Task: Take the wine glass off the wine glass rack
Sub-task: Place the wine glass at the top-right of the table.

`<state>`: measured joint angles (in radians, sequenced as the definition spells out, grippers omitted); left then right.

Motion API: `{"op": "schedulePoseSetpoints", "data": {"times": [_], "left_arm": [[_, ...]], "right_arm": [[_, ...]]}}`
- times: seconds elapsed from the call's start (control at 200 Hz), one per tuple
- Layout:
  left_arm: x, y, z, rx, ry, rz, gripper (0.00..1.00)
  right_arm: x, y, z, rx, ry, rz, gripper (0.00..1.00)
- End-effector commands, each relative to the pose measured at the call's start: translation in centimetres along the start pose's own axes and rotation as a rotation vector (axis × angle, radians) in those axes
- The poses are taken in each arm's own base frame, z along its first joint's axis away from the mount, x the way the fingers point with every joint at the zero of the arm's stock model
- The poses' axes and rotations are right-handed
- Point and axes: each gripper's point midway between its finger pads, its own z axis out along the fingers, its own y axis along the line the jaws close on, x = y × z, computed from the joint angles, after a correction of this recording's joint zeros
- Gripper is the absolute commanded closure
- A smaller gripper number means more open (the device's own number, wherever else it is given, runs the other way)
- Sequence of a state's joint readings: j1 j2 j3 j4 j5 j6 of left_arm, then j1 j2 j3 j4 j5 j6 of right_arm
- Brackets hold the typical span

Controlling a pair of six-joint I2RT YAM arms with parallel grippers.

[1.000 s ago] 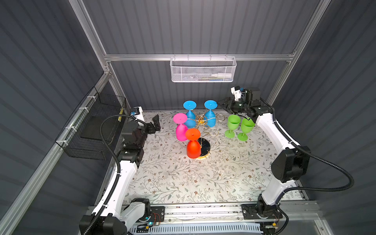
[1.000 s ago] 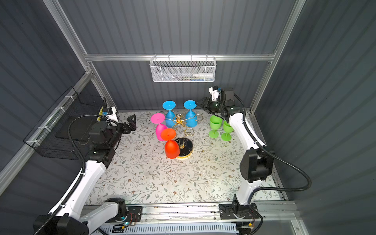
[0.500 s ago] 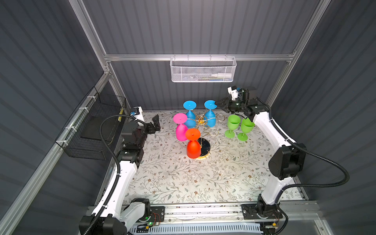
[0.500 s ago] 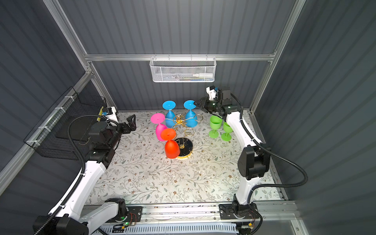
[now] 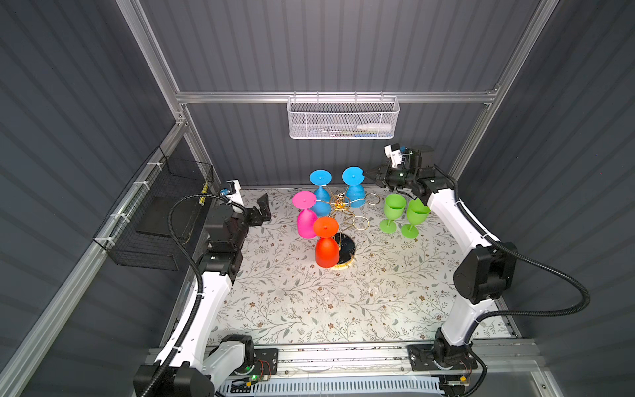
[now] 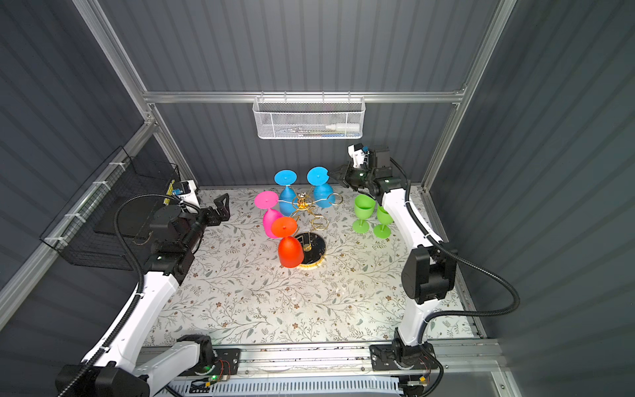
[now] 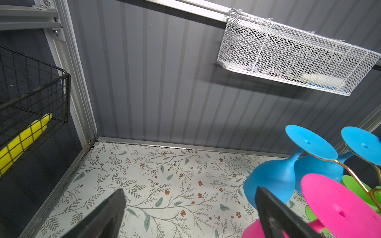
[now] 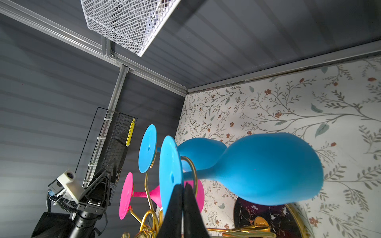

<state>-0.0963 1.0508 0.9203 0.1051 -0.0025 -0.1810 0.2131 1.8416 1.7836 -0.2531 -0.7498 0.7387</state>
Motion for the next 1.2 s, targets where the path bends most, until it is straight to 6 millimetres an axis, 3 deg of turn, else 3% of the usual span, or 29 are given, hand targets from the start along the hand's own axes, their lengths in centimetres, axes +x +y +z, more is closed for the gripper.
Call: {"op": "schedulePoseSetpoints", "data": {"times": [0.0, 0.305, 0.475, 0.585, 0.96, 1.196], "left_arm": [[-0.1, 0.1, -0.4, 0.001, -0.008, -0.001, 0.0], [-0.1, 0.1, -0.4, 0.0, -0.008, 0.0, 0.0], [0.0, 0.1, -0.4, 0.001, -0.006, -0.001, 0.0], [-0.1, 0.1, -0.4, 0.001, -0.009, 0.001, 0.0], [-0.1, 0.1, -0.4, -0.001, -0.008, 0.002, 0.0], [-0.1, 0.2, -0.4, -0.002, -0.006, 0.004, 0.0]], "right_arm": [[0.4, 0.4, 0.1, -0.022, 0.012, -0.007, 0.91], [0.9, -0.6, 0.4, -0.002, 0.025, 0.002, 0.92], [1.0, -1.0, 0.3, 0.019, 0.018, -0.004, 0.65], [1.1, -1.3, 0.3, 0.029, 0.021, -0.004, 0.58], [1.1, -1.0, 0.9, 0.023, 0.041, -0.014, 0.6], [1.1, -1.0, 0.9, 0.023, 0.04, -0.015, 0.77]]}}
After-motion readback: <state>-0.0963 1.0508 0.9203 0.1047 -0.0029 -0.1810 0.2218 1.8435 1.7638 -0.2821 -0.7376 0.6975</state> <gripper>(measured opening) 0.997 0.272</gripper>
